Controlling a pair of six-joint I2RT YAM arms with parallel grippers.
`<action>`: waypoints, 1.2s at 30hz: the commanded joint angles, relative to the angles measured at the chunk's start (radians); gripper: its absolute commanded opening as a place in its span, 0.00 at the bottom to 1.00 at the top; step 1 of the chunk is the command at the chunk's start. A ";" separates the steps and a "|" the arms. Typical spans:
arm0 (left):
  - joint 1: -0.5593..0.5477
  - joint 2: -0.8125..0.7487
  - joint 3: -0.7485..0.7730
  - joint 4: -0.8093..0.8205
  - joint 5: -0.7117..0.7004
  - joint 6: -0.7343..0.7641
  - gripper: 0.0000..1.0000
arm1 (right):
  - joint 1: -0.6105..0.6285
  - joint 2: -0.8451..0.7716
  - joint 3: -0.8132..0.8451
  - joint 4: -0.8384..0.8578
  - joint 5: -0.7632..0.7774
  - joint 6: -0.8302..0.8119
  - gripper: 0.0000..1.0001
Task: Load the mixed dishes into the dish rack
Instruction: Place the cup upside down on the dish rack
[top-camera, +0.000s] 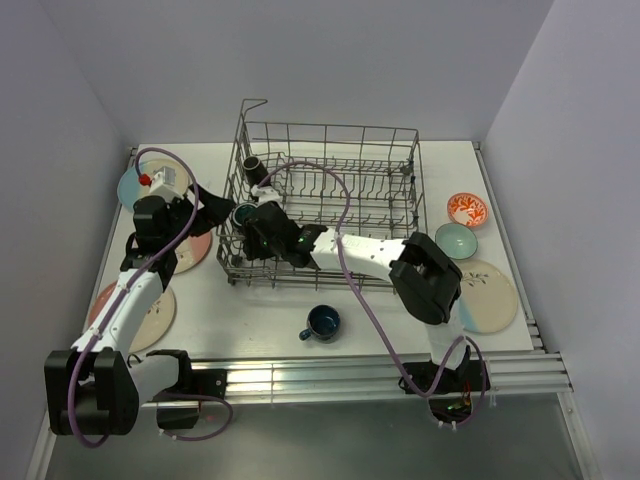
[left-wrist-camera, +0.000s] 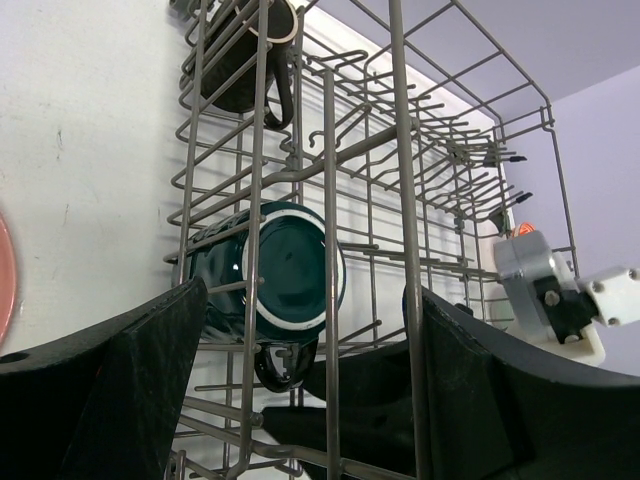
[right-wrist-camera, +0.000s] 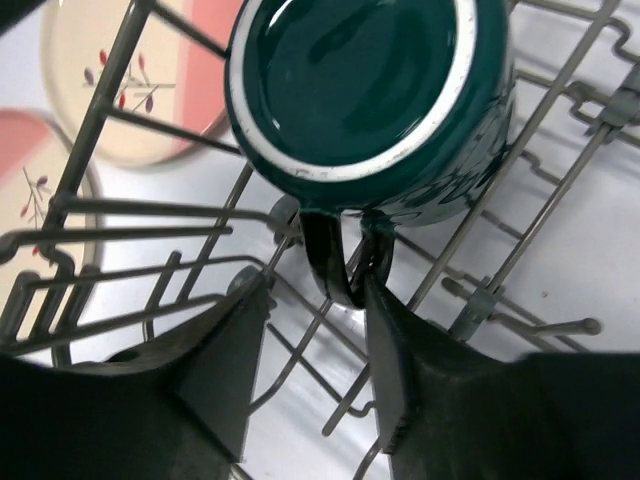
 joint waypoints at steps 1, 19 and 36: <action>0.016 -0.022 -0.031 -0.045 -0.009 0.041 0.86 | 0.007 -0.084 0.028 -0.032 -0.014 -0.021 0.54; 0.030 -0.117 0.109 -0.198 -0.113 0.120 0.89 | -0.227 -0.273 0.132 -0.149 -0.656 -0.482 0.67; 0.048 -0.458 0.204 -0.381 0.222 0.196 0.88 | -0.510 -0.530 0.134 -0.876 -1.341 -1.625 0.71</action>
